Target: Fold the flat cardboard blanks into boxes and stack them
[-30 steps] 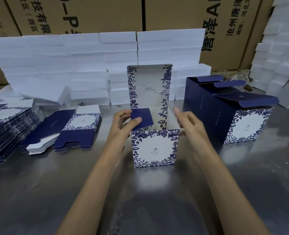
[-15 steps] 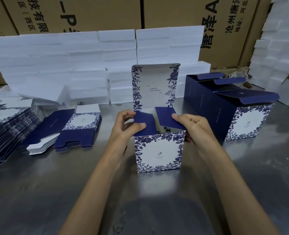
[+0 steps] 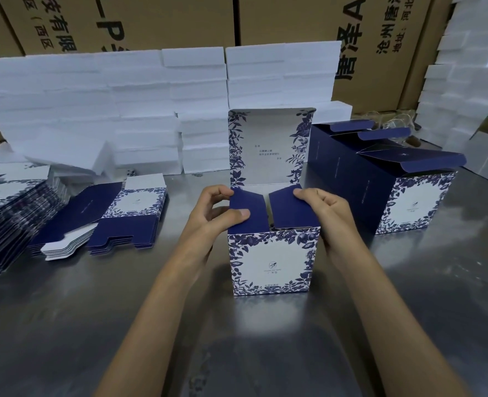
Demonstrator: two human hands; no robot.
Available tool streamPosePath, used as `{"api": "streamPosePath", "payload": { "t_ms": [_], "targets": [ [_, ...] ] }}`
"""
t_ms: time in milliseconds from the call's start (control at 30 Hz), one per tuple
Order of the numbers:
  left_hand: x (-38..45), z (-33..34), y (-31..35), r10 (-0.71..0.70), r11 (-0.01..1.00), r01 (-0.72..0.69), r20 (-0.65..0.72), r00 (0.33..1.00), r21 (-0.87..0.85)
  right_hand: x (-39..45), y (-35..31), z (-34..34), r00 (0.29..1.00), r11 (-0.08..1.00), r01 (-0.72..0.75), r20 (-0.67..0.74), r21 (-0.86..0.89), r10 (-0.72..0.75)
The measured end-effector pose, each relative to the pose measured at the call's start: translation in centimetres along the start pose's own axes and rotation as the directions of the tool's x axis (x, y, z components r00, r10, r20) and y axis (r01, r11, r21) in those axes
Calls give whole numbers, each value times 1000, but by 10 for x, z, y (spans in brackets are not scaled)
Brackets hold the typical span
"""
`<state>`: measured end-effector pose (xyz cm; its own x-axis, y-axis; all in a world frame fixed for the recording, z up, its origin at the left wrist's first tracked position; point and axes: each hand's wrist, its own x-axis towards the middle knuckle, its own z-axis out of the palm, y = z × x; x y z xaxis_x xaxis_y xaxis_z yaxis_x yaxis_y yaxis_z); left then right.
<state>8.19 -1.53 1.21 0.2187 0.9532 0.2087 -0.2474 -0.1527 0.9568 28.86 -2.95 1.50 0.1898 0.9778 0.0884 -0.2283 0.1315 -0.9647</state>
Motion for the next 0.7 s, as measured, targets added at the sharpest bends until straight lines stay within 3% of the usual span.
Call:
{"api": "streamPosePath", "payload": {
  "t_ms": [233,433,700],
  "targets": [
    [2,-1,-2,39,999,-34,-137,990,39,1,0,1,998,999,48,31,-12,-48],
    [5,-4,-6,98,995,-94,-192,977,31,1,2,2,986,964,-67,162,258,25],
    [7,-3,-4,93,996,-88,-203,975,33,1,4,5,979,939,-54,203,339,-17]
  ]
}}
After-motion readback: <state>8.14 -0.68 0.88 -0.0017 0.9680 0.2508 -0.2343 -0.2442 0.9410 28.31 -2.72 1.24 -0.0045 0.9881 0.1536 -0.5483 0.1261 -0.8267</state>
